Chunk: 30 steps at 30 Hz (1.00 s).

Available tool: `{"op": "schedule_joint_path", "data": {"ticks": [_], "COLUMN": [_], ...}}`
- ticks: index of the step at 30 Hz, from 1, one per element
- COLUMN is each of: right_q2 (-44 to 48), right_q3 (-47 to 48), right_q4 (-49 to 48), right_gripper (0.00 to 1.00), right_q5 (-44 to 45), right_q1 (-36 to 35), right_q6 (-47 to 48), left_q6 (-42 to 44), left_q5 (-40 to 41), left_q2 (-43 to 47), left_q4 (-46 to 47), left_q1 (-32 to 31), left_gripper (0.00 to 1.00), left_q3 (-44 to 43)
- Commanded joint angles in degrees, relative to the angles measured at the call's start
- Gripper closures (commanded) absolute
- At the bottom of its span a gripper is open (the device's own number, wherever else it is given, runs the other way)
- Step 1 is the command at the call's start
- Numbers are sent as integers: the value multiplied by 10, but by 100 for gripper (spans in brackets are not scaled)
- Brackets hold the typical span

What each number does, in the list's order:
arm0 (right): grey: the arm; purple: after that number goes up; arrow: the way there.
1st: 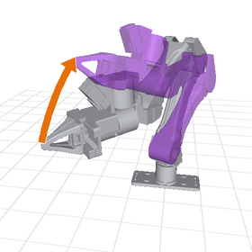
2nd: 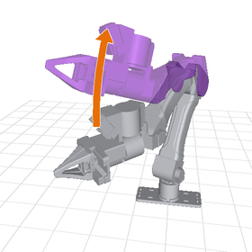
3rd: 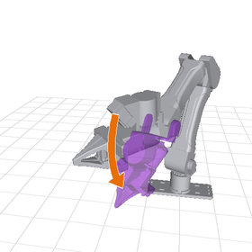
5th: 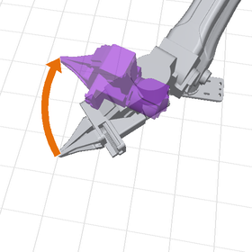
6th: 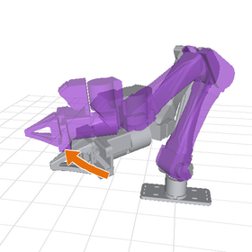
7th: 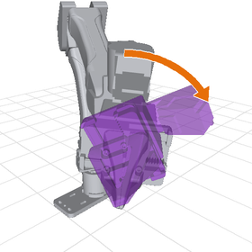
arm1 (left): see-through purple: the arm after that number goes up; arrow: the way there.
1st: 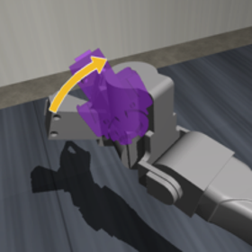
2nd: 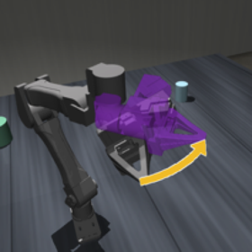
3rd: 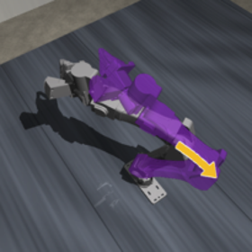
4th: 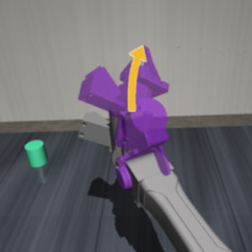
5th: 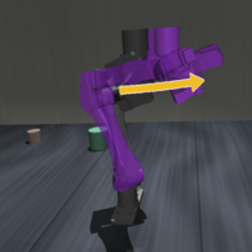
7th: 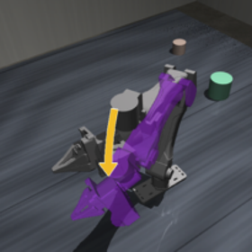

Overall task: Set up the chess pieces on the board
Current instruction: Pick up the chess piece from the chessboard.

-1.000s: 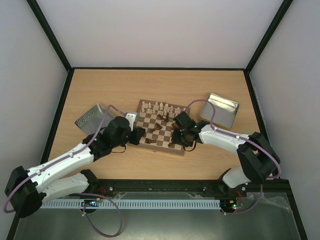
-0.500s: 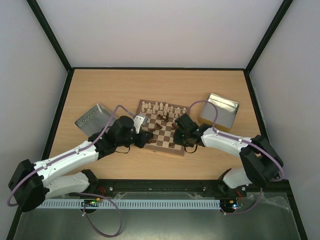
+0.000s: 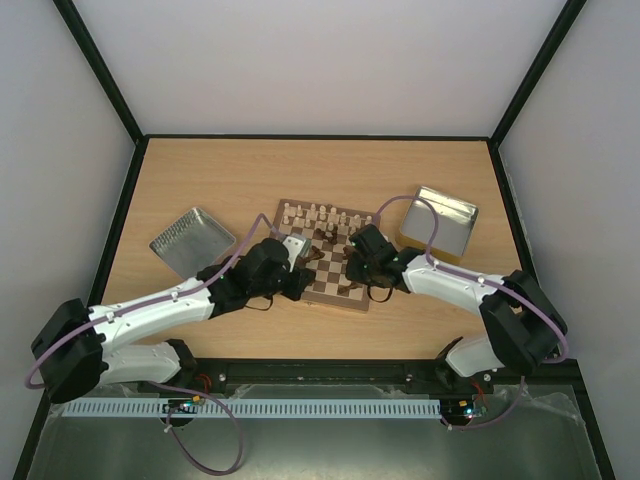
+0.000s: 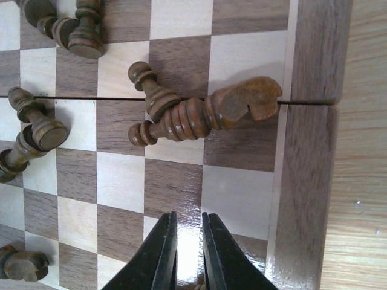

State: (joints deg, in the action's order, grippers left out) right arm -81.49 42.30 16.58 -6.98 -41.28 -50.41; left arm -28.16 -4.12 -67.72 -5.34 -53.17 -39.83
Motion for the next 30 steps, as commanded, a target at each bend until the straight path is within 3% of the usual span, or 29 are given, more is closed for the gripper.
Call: {"op": "schedule_joint_path", "data": {"ticks": [1, 6, 11, 19, 30], "right_q2": [23, 48, 60, 47, -20], "right_q3": [13, 15, 22, 5, 31], "right_q4": [13, 67, 120, 82, 80], "right_gripper": [82, 68, 62, 60, 67], "right_q5": [32, 45, 80, 61, 89], "right_q1": [-3, -7, -36, -80, -83], "right_q6": [19, 47, 24, -66, -74], "left_q6": [-20, -34, -40, -48, -45], "left_q5": [47, 69, 87, 114, 123], "left_q2": [0, 13, 19, 49, 77], "left_q4": [21, 34, 40, 43, 30], "left_q1": [-5, -4, -4, -4, -4], "left_gripper": [88, 88, 88, 87, 87], "left_q3": [-9, 0, 5, 25, 34]}}
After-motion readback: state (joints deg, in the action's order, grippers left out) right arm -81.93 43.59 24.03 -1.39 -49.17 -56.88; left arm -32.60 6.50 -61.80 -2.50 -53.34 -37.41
